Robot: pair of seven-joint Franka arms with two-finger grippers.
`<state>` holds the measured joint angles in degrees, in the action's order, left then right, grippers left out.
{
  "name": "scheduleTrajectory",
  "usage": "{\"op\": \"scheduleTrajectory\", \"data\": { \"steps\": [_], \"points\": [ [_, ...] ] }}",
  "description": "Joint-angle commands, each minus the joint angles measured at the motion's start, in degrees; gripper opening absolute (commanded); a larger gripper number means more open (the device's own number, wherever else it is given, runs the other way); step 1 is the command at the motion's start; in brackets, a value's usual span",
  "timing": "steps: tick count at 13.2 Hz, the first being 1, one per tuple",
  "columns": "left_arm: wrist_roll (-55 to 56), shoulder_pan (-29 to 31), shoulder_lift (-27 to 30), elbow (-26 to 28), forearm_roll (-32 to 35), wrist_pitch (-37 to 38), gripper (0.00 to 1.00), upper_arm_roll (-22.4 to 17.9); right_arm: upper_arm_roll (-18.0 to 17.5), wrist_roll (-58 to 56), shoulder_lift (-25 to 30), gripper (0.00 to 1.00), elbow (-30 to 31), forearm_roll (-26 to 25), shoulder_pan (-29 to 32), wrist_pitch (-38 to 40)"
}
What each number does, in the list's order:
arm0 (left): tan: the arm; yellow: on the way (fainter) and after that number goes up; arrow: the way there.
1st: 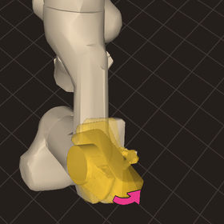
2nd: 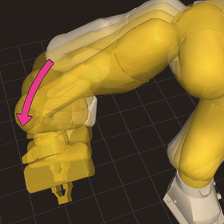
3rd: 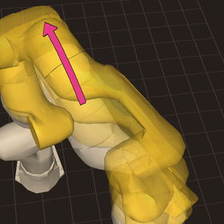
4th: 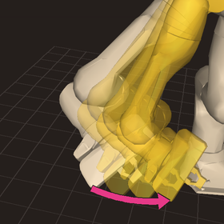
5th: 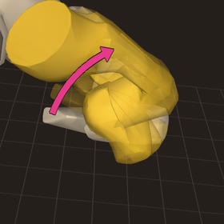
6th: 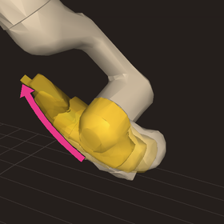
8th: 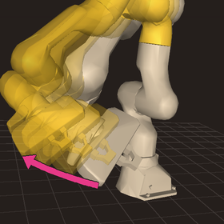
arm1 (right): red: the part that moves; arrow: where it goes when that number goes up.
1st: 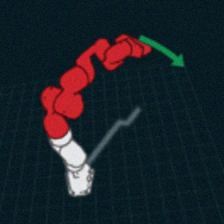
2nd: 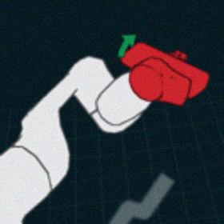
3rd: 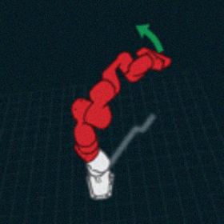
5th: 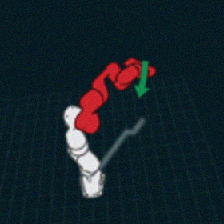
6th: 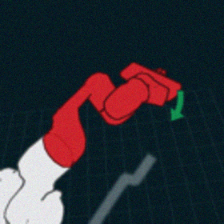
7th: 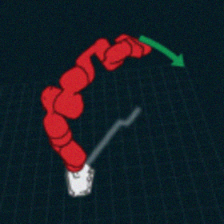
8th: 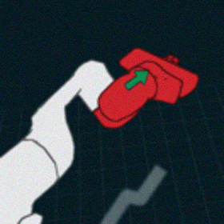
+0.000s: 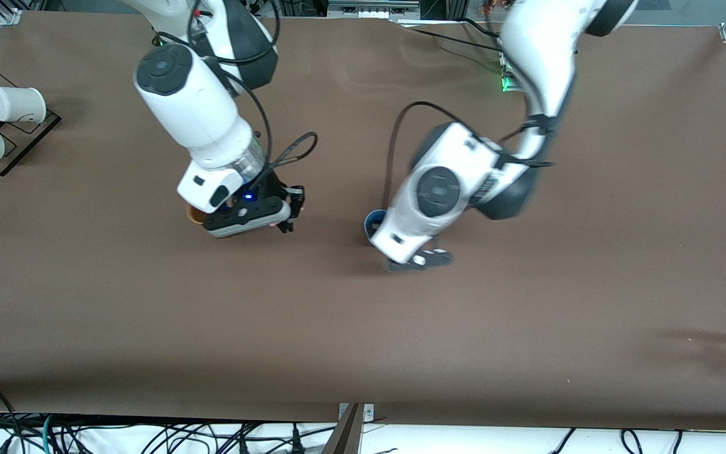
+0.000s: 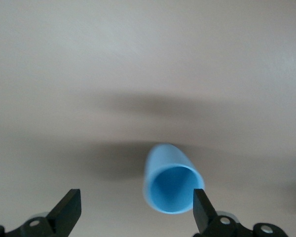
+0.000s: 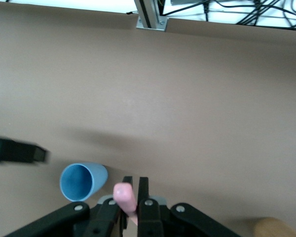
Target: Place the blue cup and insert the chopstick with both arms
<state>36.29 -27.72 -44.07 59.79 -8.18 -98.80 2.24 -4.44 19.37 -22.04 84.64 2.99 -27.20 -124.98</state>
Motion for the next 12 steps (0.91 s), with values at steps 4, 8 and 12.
{"op": "scheduleTrajectory", "data": {
  "steps": [4,8,12],
  "points": [
    [-17.73,15.48,13.72,6.55,-0.96,5.46,1.0,-0.04,0.4,8.91,-6.07,0.0,-3.51,-0.18,-4.35,-9.74],
    [-29.66,25.5,20.23,8.68,-0.61,12.73,1.0,-0.21,0.66,18.57,-11.95,0.0,-8.96,-4.91,-8.39,-11.34],
    [-38.13,27.98,26.03,10.96,9.49,16.09,1.0,-0.39,0.75,21.93,-15.3,0.0,-9.67,-8.08,-10.59,-14.41]
  ]
}}
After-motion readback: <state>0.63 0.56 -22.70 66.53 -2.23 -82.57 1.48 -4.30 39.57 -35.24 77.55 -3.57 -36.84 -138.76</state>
